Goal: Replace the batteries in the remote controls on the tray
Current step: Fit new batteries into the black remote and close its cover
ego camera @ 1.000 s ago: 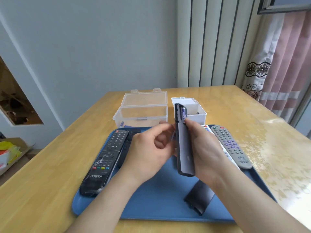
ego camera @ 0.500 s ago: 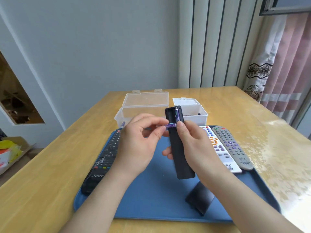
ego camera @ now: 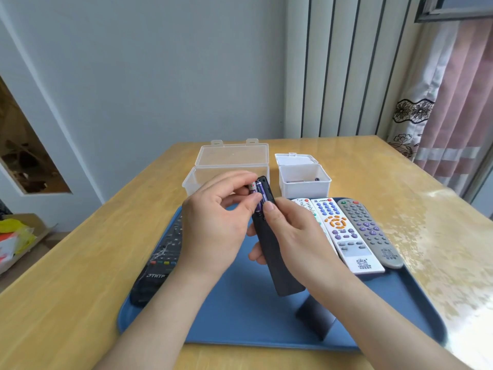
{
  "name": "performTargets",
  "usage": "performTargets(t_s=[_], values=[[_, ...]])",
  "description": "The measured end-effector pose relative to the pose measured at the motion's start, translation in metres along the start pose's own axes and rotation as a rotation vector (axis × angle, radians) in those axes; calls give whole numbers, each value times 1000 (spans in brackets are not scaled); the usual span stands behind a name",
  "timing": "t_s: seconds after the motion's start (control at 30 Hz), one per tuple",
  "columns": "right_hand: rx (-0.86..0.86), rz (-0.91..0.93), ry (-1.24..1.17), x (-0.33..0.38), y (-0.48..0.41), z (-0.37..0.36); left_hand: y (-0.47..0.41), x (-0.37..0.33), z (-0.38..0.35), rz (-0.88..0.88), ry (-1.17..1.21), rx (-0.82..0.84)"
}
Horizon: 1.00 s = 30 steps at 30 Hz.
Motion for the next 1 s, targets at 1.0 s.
performTargets(t_s=[1.0], values=[[35,26,84,9,2,-2,4,35,-6,392,345,105]])
Point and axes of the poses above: each hand's wrist, its own y-axis away from the middle knuckle, its own z-axis out of the back of the hand, x = y × z, the point moved 6 cm from there along -y, towards the middle knuckle, and after that the axes turned 7 degrees about -z, right-handed, at the moved point
